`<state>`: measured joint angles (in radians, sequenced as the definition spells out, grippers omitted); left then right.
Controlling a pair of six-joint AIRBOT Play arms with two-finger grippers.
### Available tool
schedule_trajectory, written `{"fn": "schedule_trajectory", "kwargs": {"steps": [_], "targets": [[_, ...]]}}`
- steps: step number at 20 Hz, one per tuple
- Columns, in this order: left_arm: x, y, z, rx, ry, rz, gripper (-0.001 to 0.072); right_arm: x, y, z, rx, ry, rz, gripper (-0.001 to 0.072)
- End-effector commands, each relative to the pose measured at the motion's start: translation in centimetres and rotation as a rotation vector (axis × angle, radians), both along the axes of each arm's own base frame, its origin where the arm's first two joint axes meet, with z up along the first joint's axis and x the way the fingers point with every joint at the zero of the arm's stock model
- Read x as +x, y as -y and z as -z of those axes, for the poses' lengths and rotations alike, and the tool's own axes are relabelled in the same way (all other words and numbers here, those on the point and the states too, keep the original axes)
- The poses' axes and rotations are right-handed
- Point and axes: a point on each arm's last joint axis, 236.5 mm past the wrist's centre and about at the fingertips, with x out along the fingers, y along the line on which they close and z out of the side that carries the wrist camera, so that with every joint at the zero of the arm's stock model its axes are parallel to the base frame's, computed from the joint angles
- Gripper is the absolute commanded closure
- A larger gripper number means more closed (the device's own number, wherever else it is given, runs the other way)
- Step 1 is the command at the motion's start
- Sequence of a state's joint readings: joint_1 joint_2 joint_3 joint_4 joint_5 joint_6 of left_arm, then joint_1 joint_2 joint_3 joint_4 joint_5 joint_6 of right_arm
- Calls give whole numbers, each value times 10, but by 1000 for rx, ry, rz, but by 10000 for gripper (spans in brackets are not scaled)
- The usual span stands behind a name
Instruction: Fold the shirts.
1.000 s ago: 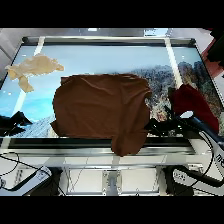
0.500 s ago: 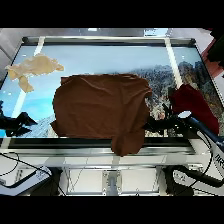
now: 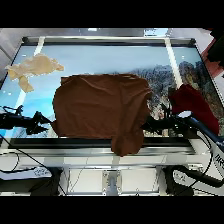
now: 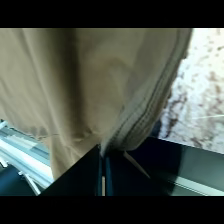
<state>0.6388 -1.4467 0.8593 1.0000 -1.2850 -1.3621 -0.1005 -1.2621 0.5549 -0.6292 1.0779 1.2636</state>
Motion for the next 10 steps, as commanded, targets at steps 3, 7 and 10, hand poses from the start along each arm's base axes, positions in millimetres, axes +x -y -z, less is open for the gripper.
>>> {"fn": "schedule_trajectory", "kwargs": {"steps": [3, 7, 10], "targets": [[28, 16, 23, 58, 13, -9, 296, 6, -10, -11, 65, 20, 15, 672], [36, 16, 4, 43, 50, 52, 694, 5, -11, -14, 70, 25, 9, 673], [69, 11, -46, 44, 177, 78, 694, 17, -12, -30, 90, 115, 3, 674]]}}
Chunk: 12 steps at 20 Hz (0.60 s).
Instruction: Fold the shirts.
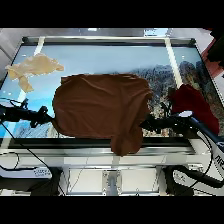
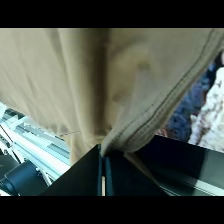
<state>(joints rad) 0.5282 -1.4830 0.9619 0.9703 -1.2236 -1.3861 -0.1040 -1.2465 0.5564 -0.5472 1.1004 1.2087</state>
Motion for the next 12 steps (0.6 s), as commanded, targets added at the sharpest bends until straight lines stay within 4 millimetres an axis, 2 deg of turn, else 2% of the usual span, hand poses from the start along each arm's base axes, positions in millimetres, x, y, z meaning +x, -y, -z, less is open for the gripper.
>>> {"fn": "schedule_trajectory", "kwargs": {"steps": [1, 3, 5, 6, 9, 12], "targets": [[36, -1, -64, -1, 162, 50, 695, 15, 1, -24, 23, 102, -3, 675], [58, -5, -131, 50, 327, 97, 694, 33, 10, -61, 31, 205, -1, 675], [64, -5, -206, 141, 497, 152, 695, 47, 25, -119, 31, 354, -3, 675], [63, -5, -244, 202, 586, 163, 695, 50, 36, -155, 18, 445, -4, 675], [42, -4, -368, 408, 875, 132, 695, 45, 72, -272, -105, 756, 51, 676], [0, -7, -487, 612, 1165, -37, 695, 17, 97, -385, -291, 1056, 183, 676]]}}
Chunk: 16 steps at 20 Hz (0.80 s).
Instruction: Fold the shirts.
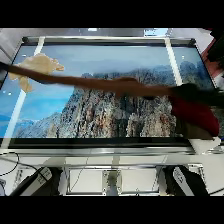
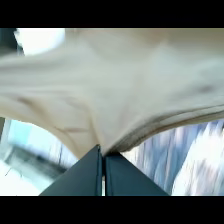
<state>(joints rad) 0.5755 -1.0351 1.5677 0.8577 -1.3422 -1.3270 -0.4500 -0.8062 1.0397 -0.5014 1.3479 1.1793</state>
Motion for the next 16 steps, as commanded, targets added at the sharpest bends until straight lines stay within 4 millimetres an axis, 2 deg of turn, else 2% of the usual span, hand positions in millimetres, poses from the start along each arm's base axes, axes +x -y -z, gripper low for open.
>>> {"fn": "schedule_trajectory", "kwargs": {"steps": [1, 2, 3, 4, 6, 8, 9, 11, 13, 15, 16], "targets": [[-57, 11, -150, 146, 429, -156, 695, -48, 15, -131, -178, 348, 157, 676], [-74, 17, -184, 168, 545, -189, 695, -61, 13, -160, -229, 433, 192, 676], [-88, 24, -207, 190, 623, -202, 696, -74, 8, -190, -284, 517, 225, 677], [-99, 31, -222, 213, 666, -203, 696, -85, 4, -215, -334, 588, 252, 677], [-107, 40, -225, 231, 661, -181, 697, -100, -6, -257, -385, 713, 285, 678], [-102, 38, -217, 236, 627, -176, 697, -101, -5, -285, -378, 792, 312, 678], [-96, 33, -212, 234, 609, -173, 698, -96, -1, -290, -351, 801, 307, 679], [-69, 19, -184, 199, 511, -152, 699, -73, 9, -280, -256, 741, 244, 679], [-33, 21, -133, 114, 337, -51, 699, -45, 16, -255, -151, 630, 128, 678], [6, 36, -81, 89, 181, 58, 699, -3, 18, -214, -121, 494, 41, 678], [27, 46, -53, 106, 105, 93, 699, 22, 11, -181, -147, 402, -10, 678]]}}
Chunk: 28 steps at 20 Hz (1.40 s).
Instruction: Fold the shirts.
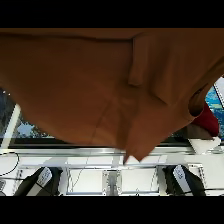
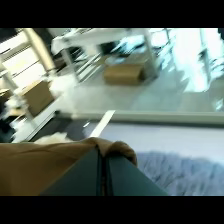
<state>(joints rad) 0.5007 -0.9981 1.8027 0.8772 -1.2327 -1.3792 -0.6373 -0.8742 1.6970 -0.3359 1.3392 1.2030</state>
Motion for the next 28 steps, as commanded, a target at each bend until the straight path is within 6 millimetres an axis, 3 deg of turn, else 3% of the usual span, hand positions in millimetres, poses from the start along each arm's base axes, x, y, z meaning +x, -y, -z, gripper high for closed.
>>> {"fn": "schedule_trajectory", "kwargs": {"steps": [1, 3, 6, 9, 11, 13, 16, 19, 22, 28], "targets": [[61, 26, 100, 58, -293, 111, 699, 75, -15, 97, -78, -287, -126, 678], [97, 34, 173, 183, -480, 88, 698, 123, -23, 191, -222, -525, -101, 678], [136, 5, 283, 344, -743, -72, 698, 174, -18, 313, -359, -785, -44, 679], [150, -26, 377, 379, -945, -157, 698, 218, -7, 397, -287, -917, 19, 679], [151, -32, 417, 389, -1022, -156, 698, 236, 5, 435, -229, -964, 68, 678], [156, -35, 435, 404, -1038, -155, 697, 242, 11, 454, -223, -983, 83, 678], [158, -30, 433, 376, -1027, -153, 698, 237, 16, 453, -261, -983, 71, 678], [137, -4, 441, 306, -1119, -52, 697, 210, 3, 455, -302, -1063, -20, 678], [122, 22, 452, 241, -1175, 48, 697, 174, 0, 477, -377, -1188, -90, 678], [90, 12, 479, 287, -1296, 50, 697, 129, -5, 530, -385, -1346, -128, 678]]}}
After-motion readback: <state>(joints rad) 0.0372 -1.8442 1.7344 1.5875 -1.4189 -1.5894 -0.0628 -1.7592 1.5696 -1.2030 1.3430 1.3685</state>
